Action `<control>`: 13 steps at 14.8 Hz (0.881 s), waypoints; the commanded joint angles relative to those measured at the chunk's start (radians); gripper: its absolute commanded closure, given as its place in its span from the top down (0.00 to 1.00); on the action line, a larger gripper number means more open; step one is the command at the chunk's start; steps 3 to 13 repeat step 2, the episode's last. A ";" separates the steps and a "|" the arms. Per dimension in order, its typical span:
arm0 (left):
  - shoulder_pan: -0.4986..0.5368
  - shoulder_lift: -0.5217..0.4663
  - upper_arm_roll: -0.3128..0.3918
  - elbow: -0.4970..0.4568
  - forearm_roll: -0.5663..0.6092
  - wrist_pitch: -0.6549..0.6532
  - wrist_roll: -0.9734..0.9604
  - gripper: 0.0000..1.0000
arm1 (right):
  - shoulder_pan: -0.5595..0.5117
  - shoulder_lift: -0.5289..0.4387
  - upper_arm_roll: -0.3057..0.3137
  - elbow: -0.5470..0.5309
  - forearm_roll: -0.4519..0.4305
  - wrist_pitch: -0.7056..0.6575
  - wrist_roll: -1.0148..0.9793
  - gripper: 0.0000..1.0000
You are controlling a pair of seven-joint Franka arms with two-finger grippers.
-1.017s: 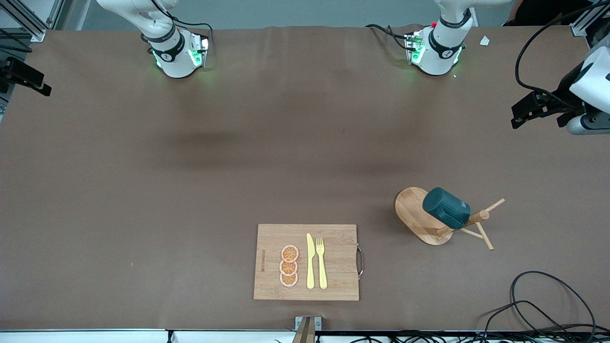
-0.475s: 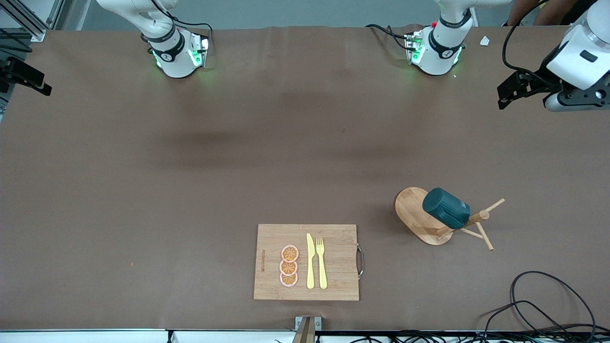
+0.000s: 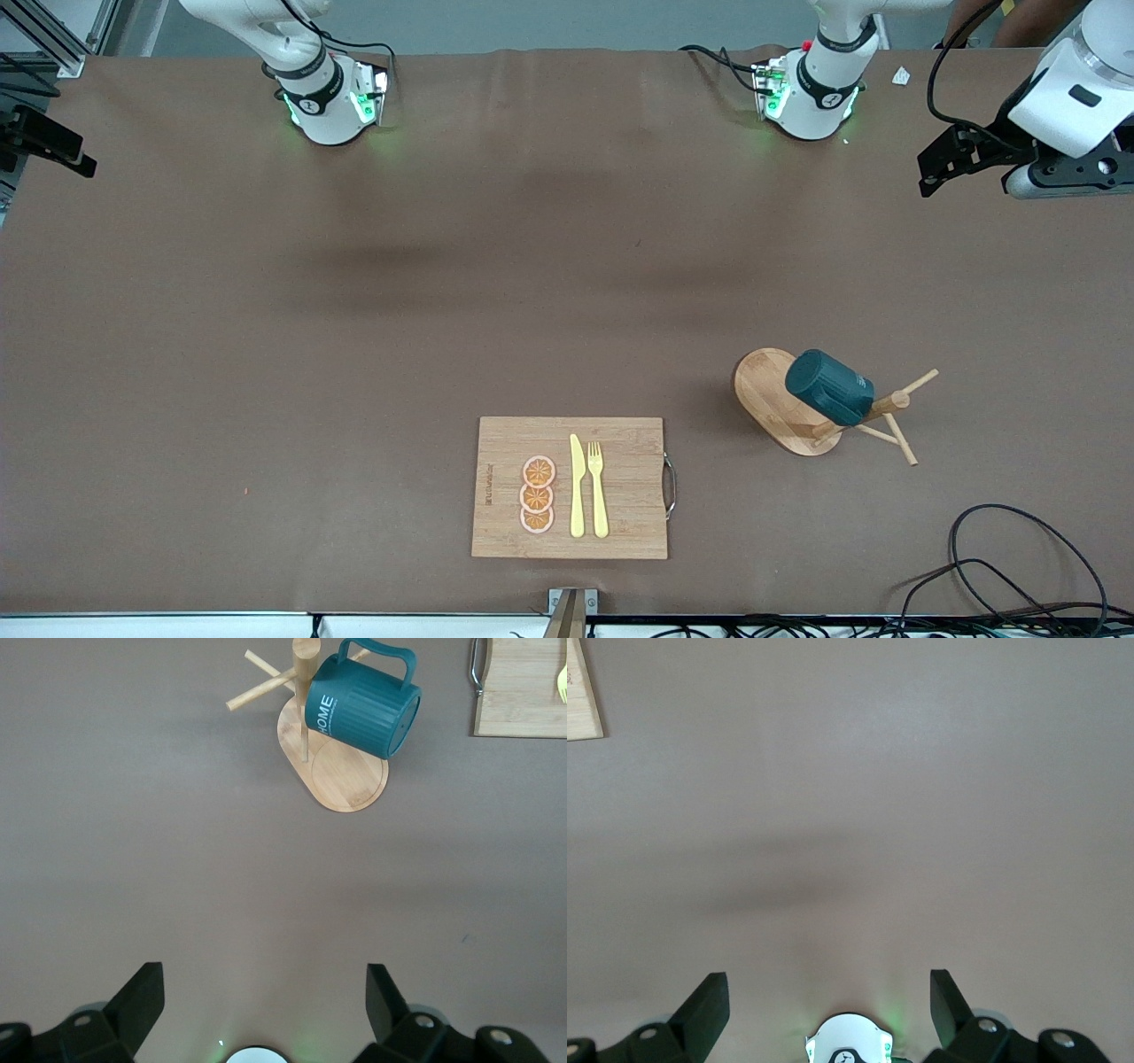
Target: Pass cup and hang on rack
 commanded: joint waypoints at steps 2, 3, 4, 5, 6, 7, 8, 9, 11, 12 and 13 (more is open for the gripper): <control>0.004 -0.012 0.004 0.019 -0.010 -0.013 -0.009 1.00 | -0.001 -0.009 -0.002 -0.009 0.005 0.008 -0.013 1.00; 0.004 -0.012 0.004 0.019 -0.010 -0.013 -0.009 1.00 | -0.001 -0.009 -0.002 -0.009 0.005 0.008 -0.013 1.00; 0.004 -0.012 0.004 0.019 -0.010 -0.013 -0.009 1.00 | -0.001 -0.009 -0.002 -0.009 0.005 0.008 -0.013 1.00; 0.004 -0.012 0.004 0.019 -0.010 -0.013 -0.009 1.00 | -0.001 -0.009 -0.002 -0.009 0.005 0.008 -0.013 1.00; 0.004 -0.012 0.004 0.019 -0.010 -0.013 -0.009 1.00 | -0.001 -0.009 -0.002 -0.009 0.005 0.008 -0.013 1.00; 0.004 -0.012 0.004 0.019 -0.010 -0.013 -0.009 1.00 | -0.001 -0.009 -0.002 -0.009 0.005 0.008 -0.013 1.00; 0.004 -0.012 0.004 0.019 -0.010 -0.013 -0.009 1.00 | -0.001 -0.009 -0.002 -0.009 0.005 0.008 -0.013 1.00; 0.004 -0.012 0.004 0.019 -0.010 -0.013 -0.009 1.00 | -0.001 -0.009 -0.002 -0.009 0.005 0.008 -0.013 1.00; 0.004 -0.012 0.004 0.019 -0.010 -0.013 -0.009 1.00 | -0.001 -0.009 -0.002 -0.009 0.005 0.008 -0.013 1.00; 0.004 -0.012 0.004 0.019 -0.010 -0.013 -0.009 1.00 | -0.001 -0.009 -0.002 -0.009 0.005 0.008 -0.013 1.00; 0.004 -0.012 0.004 0.019 -0.010 -0.013 -0.009 1.00 | -0.001 -0.009 -0.002 -0.009 0.005 0.008 -0.013 1.00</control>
